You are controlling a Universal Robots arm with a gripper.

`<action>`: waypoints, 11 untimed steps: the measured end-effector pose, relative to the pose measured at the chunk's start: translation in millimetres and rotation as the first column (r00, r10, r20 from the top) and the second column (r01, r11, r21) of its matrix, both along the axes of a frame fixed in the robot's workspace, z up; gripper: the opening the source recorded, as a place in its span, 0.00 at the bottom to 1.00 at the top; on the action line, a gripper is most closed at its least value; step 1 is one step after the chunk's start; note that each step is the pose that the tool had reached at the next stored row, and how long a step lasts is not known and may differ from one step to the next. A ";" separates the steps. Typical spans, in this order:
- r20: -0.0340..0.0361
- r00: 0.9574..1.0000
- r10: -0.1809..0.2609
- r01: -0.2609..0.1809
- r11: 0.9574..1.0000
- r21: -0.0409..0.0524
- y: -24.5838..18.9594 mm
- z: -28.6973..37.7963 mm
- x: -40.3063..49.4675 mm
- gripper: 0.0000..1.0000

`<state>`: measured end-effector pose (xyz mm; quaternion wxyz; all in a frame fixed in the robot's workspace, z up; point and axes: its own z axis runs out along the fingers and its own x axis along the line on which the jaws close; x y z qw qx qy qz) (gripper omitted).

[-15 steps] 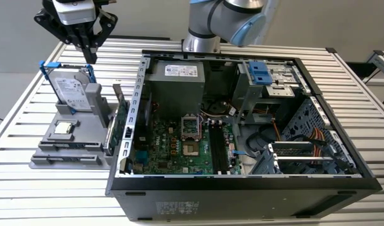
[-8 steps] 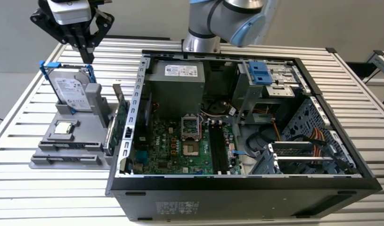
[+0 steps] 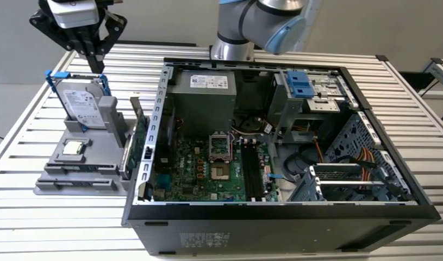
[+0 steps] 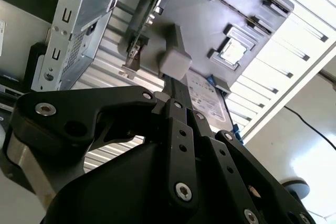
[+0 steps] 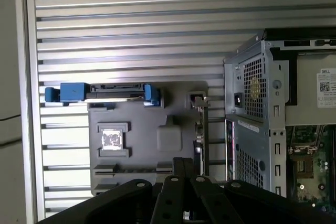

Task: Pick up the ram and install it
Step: 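Reach for the ram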

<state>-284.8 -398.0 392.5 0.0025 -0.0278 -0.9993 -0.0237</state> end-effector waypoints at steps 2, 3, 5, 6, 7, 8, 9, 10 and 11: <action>0.000 1.000 0.000 0.000 1.000 0.000 0.0 0.0 -1.9 0.00; 0.000 1.000 0.000 0.000 1.000 0.000 0.0 0.0 -3.0 0.00; 0.000 1.000 0.000 0.000 1.000 0.000 0.0 0.0 -5.3 0.00; 0.000 1.000 0.000 0.000 1.000 0.000 0.0 0.0 -6.5 0.00; 0.000 1.000 0.001 -0.001 1.000 0.000 0.0 0.0 -7.7 0.00; 0.000 1.000 0.002 -0.002 1.000 0.000 0.0 0.0 -8.9 0.00; 0.000 1.000 0.003 -0.003 1.000 0.000 0.0 0.0 -9.9 0.00; 0.000 1.000 0.004 -0.004 1.000 0.000 0.0 0.0 -11.0 0.00; 0.000 1.000 0.006 -0.006 1.000 0.000 0.0 0.0 -12.1 0.00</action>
